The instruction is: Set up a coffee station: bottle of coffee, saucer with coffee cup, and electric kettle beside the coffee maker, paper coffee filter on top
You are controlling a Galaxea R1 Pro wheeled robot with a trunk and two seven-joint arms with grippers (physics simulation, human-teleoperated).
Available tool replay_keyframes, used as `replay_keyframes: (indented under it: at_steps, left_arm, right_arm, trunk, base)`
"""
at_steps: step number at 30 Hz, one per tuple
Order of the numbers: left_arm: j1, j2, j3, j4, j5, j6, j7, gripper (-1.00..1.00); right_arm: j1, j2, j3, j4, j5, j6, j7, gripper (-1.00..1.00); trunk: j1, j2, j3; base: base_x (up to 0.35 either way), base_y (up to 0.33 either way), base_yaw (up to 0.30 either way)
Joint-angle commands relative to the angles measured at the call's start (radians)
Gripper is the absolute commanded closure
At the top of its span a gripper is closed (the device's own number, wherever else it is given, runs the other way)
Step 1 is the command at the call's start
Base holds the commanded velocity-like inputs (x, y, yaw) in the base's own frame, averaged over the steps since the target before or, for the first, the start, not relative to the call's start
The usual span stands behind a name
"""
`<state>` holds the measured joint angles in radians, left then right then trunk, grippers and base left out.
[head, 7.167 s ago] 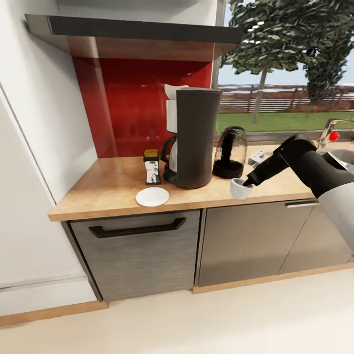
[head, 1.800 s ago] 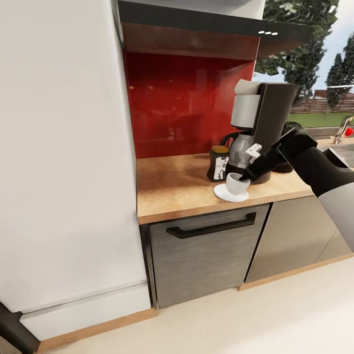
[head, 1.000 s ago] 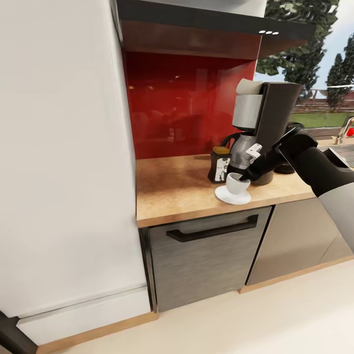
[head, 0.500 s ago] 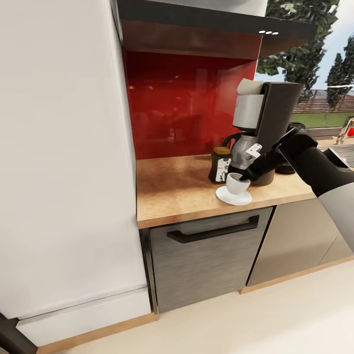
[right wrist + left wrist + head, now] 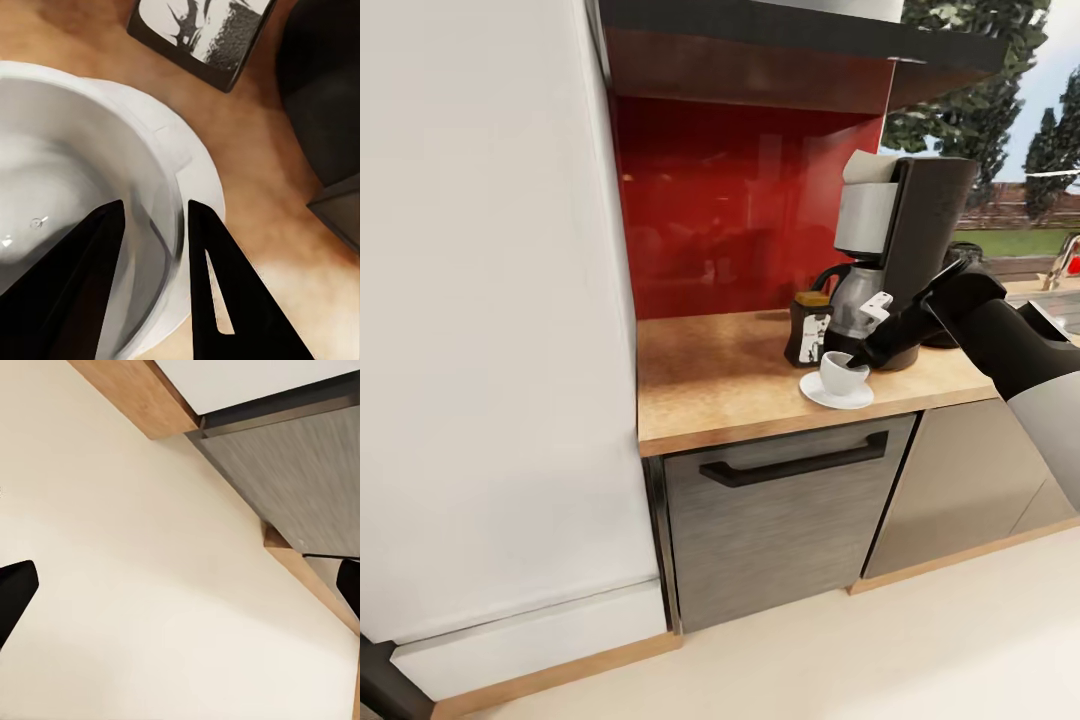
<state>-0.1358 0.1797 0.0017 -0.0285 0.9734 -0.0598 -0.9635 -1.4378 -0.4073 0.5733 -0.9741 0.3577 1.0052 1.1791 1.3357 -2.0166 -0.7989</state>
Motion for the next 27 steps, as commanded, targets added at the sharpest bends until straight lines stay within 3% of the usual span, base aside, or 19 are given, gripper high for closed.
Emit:
replay_keyframes:
  at_steps: [1, 8, 20, 21, 27]
  left_arm:
    - [-0.001, 0.000, 0.000, 0.001, -0.002, -0.006, -0.002, -1.00]
    - [-0.001, 0.000, 0.000, 0.001, -0.002, -0.006, -0.002, -1.00]
    - [-0.001, 0.000, 0.000, 0.001, -0.002, -0.006, -0.001, -1.00]
    - [-0.001, 0.000, 0.000, 0.001, -0.001, -0.006, -0.002, -1.00]
    - [-0.001, 0.000, 0.000, 0.001, -0.002, -0.006, -0.002, -1.00]
  right_arm:
    - [-0.001, -0.001, 0.002, -0.001, 0.010, 0.004, 0.010, 1.00]
    - [-0.001, -0.001, 0.002, -0.001, 0.010, 0.004, 0.010, 1.00]
    - [-0.001, 0.000, 0.002, -0.001, 0.010, 0.004, 0.010, 1.00]
    - [-0.001, 0.000, 0.002, -0.001, 0.010, 0.004, 0.010, -1.00]
    - [-0.001, 0.000, 0.002, -0.001, 0.010, 0.004, 0.010, -1.00]
  trunk:
    - [0.000, 0.000, -0.001]
    - [0.015, -0.028, -0.014]
    - [0.015, -0.028, -0.014]
    - [0.015, -0.028, -0.014]
    - [0.015, -0.028, -0.014]
  base:
    - [0.000, 0.000, 0.000]
    - [0.000, 0.000, 0.000]
    - [0.000, 0.000, 0.000]
    - [0.000, 0.000, 0.000]
    - [0.000, 0.000, 0.000]
